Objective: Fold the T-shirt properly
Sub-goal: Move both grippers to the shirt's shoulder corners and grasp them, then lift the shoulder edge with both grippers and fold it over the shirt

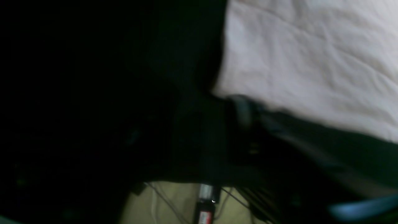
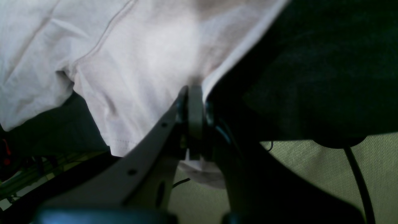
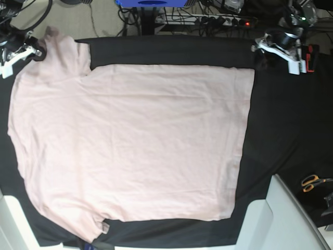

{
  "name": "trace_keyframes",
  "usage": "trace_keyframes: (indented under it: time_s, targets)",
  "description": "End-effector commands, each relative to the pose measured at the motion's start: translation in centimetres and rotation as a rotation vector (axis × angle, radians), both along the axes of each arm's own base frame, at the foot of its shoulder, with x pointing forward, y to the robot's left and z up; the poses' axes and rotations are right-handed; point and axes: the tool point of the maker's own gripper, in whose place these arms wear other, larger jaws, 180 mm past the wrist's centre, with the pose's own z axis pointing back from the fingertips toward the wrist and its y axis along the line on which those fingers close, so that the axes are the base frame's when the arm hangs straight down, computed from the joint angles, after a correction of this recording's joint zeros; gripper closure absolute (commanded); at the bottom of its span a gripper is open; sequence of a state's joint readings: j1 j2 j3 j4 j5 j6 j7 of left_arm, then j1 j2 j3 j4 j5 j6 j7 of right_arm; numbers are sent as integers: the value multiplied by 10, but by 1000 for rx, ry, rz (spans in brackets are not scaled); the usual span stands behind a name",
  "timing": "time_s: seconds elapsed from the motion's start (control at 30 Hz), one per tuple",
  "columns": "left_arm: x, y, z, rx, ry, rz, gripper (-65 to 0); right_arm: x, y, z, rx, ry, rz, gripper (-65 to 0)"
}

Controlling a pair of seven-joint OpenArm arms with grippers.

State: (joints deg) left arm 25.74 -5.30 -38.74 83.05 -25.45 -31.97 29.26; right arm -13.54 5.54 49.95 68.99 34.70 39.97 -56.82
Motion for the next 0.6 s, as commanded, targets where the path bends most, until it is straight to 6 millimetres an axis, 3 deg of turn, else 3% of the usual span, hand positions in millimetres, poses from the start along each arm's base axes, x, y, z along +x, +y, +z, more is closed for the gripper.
trace_keyframes:
  time_s: [0.0, 0.07, 0.27, 0.57]
  targets:
    - [5, 8, 9, 18, -31, -8, -410, -5, -2, -1, -13, 27, 21, -5]
    - [12, 12, 12, 28, -42, -13, -474, -5, -2, -1, -13, 27, 21, -5]
    - [29, 13, 7, 8, -58, 2, -477, -4, -2, -1, -13, 25, 21, -5]
    - [40, -31, -10, -57, -30, -106, -477, -5, -2, -1, -13, 27, 21, -3]
